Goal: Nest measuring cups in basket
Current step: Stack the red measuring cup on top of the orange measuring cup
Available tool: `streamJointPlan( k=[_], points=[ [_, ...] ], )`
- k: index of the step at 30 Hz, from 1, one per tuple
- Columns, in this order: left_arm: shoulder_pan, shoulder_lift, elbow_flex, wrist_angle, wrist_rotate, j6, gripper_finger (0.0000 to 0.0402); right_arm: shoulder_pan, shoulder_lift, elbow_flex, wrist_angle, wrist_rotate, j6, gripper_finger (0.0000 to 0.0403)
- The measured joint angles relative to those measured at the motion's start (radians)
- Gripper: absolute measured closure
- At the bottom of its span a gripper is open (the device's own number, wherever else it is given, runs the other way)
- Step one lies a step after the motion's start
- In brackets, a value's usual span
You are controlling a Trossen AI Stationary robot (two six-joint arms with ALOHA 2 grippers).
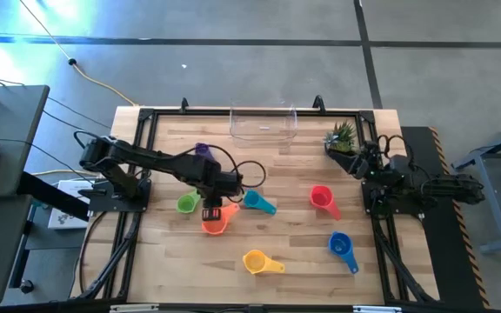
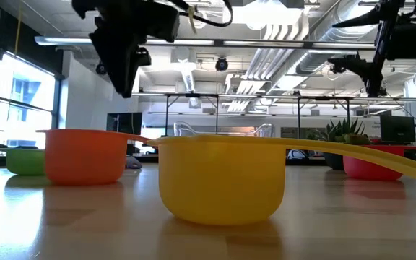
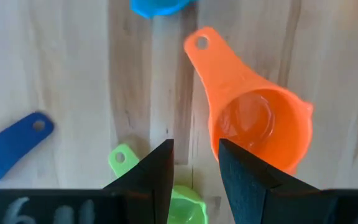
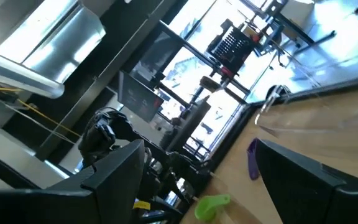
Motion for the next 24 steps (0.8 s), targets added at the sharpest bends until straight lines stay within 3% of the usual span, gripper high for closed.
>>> streamJointPlan(
  k=[6, 13, 18, 24],
  points=[
    [0.027, -0.005, 0.057, -0.017, -0.005, -0.073, 0.0284, 0.0, 0.089, 0.127, -0.044, -0.001, -0.132, 0.0105],
    [0.059, -0.005, 0.082, -0.022, -0.006, -0.175, 0.0284, 0.0, 0.231, 0.312, -0.367, -0.015, -0.154, 0.0105],
    [0.071, -0.005, 0.082, -0.023, -0.006, -0.259, 0.0284, 0.0, 0.332, 0.417, -0.539, -0.067, -0.164, 0.0105],
    [0.071, -0.005, 0.082, -0.019, -0.029, -0.333, 0.0284, 0.0, 0.42, 0.479, -0.576, -0.15, -0.205, 0.0105]
  ],
)
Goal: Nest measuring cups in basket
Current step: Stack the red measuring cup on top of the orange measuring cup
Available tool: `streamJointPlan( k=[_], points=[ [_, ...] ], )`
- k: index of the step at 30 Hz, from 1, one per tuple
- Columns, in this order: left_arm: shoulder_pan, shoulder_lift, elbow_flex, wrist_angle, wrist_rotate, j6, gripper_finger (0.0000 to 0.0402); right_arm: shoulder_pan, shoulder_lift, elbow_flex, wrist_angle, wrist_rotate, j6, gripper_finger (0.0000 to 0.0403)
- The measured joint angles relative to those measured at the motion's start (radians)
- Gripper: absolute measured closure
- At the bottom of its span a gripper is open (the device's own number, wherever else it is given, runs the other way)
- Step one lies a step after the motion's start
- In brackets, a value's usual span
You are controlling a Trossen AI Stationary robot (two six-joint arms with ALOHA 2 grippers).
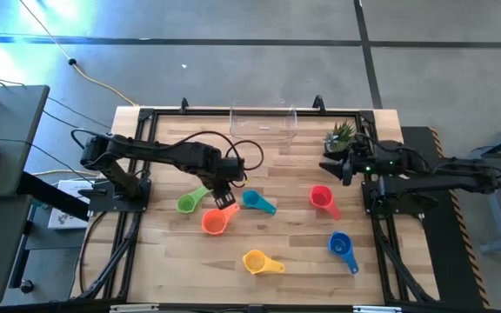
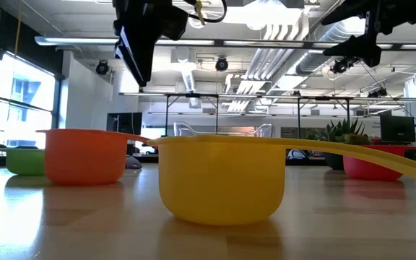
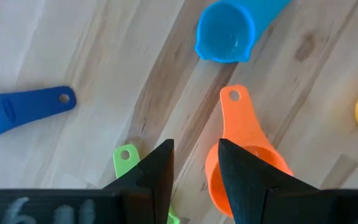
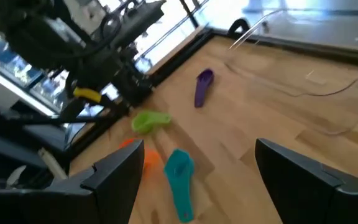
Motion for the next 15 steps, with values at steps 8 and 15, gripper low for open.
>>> streamJointPlan(
  k=[8, 15],
  points=[
    [-0.003, 0.0, 0.0, 0.001, -0.004, -0.06, 0.0284, 0.022, 0.074, 0.017, -0.001, -0.073, -0.001, 0.0105],
    [-0.004, 0.0, 0.0, 0.001, -0.003, -0.093, 0.0284, 0.127, 0.144, 0.017, -0.001, -0.076, 0.028, 0.0105]
  ],
)
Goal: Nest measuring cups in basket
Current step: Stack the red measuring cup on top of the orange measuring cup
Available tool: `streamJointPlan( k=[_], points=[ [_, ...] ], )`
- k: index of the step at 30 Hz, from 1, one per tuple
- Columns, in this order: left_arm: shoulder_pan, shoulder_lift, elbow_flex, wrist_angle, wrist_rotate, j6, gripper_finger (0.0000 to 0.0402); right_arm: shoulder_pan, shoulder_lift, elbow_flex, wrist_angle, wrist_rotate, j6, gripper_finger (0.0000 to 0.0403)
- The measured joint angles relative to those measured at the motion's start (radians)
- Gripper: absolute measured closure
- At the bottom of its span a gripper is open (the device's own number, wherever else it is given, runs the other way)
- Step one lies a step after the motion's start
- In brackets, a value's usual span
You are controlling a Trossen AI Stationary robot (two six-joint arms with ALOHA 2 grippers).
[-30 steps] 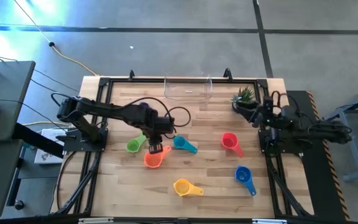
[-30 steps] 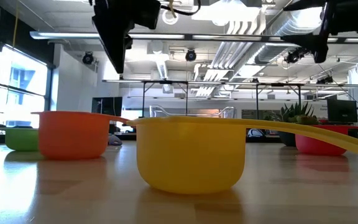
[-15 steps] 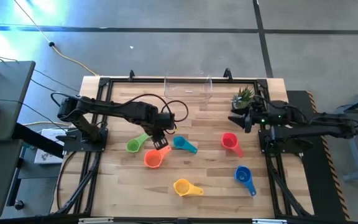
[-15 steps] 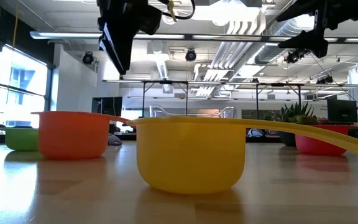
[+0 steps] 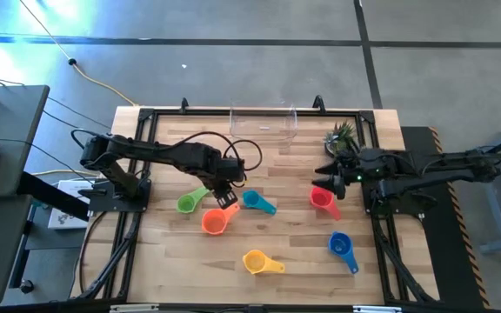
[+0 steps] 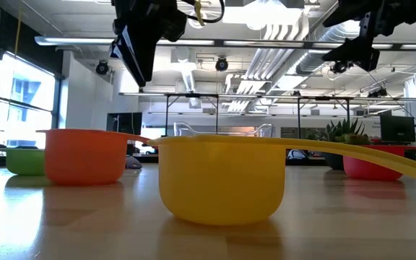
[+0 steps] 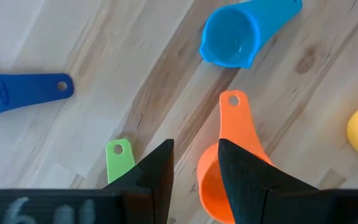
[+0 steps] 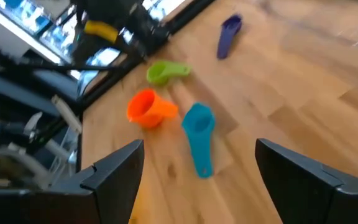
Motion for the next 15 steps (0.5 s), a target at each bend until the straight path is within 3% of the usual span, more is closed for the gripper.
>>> streamJointPlan(
  k=[5, 15],
  points=[
    [0.0, 0.0, 0.0, 0.002, -0.019, -0.012, 0.0284, 0.089, 0.029, 0.0, 0.0, 0.018, 0.034, 0.0105],
    [0.0, 0.001, 0.0, 0.02, -0.026, -0.017, 0.0284, 0.221, 0.047, 0.05, -0.023, 0.152, 0.028, 0.0105]
  ],
)
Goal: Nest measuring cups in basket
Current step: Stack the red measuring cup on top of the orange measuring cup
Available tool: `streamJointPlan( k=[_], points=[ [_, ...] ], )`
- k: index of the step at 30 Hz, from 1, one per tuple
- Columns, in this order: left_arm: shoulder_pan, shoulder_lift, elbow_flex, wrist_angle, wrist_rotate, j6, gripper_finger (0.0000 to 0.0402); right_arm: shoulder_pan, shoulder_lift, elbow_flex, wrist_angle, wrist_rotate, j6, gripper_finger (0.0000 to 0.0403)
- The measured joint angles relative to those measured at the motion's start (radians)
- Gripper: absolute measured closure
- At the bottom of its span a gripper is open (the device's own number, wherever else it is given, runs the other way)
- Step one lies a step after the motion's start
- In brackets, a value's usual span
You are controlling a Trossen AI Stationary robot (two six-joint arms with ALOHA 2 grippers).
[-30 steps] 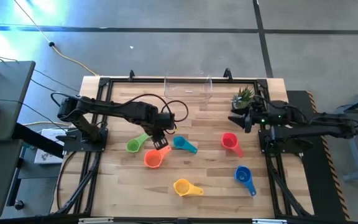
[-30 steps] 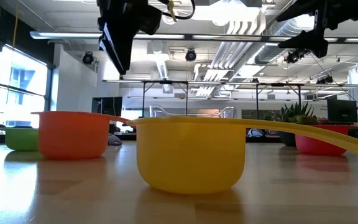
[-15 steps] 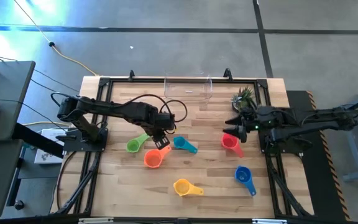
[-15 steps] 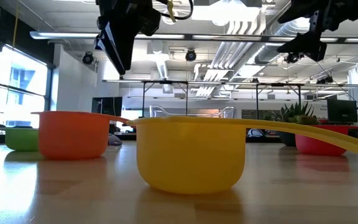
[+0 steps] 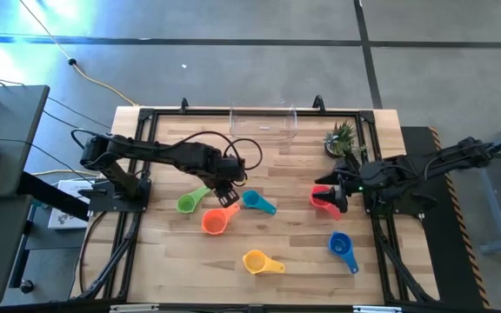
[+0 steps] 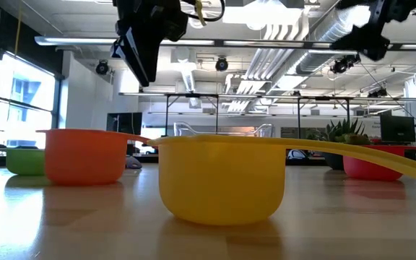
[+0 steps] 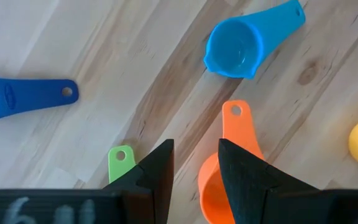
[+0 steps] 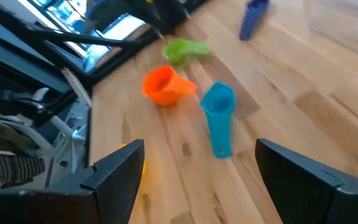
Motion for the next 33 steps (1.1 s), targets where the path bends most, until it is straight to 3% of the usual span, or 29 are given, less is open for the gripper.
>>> streamJointPlan(
  k=[6, 13, 24, 33],
  points=[
    [0.002, 0.0, 0.0, 0.02, 0.0, 0.0, 0.0284, 0.034, 0.058, 0.182, -0.188, 0.12, -0.121, 0.0105],
    [0.002, 0.0, 0.0, 0.02, 0.0, -0.018, 0.0284, 0.029, 0.176, 0.337, -0.502, 0.169, -0.068, 0.0105],
    [0.002, 0.0, 0.0, 0.019, 0.001, -0.028, 0.0284, 0.029, 0.401, 0.343, -0.631, 0.125, 0.097, 0.0105],
    [-0.001, 0.0, 0.0, 0.018, 0.006, -0.027, 0.0284, 0.029, 0.592, 0.343, -0.635, 0.056, 0.106, 0.0105]
  ],
)
